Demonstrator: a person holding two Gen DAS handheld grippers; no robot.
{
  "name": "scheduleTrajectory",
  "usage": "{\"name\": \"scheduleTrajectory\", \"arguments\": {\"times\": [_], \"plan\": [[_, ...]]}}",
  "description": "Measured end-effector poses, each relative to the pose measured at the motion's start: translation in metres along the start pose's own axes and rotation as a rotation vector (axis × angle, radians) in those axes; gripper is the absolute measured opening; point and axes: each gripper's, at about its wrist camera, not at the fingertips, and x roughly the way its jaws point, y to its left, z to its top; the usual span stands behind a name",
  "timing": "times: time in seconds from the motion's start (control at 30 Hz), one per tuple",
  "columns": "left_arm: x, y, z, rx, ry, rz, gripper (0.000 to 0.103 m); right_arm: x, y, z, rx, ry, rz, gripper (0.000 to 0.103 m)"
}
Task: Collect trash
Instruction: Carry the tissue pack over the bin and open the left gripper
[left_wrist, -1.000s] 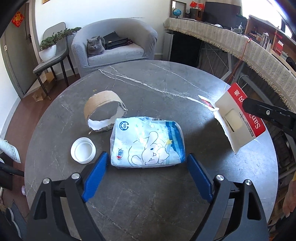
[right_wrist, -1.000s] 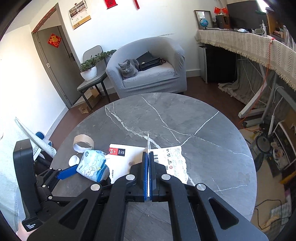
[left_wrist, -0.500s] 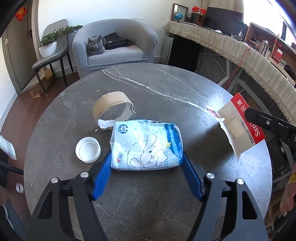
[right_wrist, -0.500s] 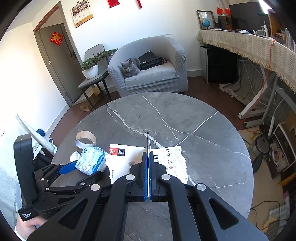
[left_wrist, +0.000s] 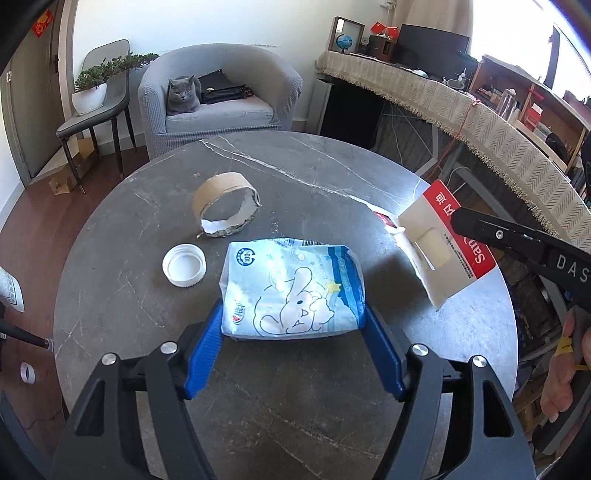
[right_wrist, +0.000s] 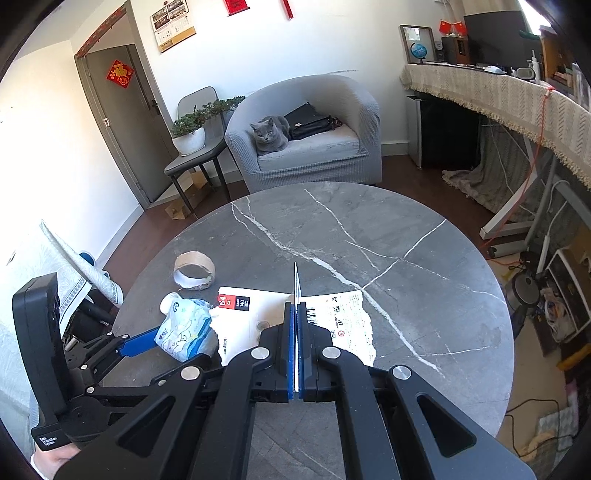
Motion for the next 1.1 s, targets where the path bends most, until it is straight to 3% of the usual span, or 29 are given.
{"name": "scheduleTrajectory", "arguments": {"times": [0.3,0.53,0.93,1.1], "plan": [[-0.045,0.023,-0.017,0.002,-0.07,0.029,0.074,-0.009,0.039,-0.015,-0.038,-0.007,0.038,0.001],[-0.076,0.065,-0.031,-0.059,-0.113,0.049,0.074,-0.009,0.078,-0.019,-0.088,-0.007,0.078,0.001],[-0.096,0.161,-0.056,-0.231,-0.1,0.13,0.074,0.011,0.139,-0.017,-0.175,0.015,0.143,0.001],[-0.101,0.185,-0.069,-0.241,-0.068,0.165,0.074,0.017,0.163,-0.02,-0.21,0.026,0.171,0.001]]}}
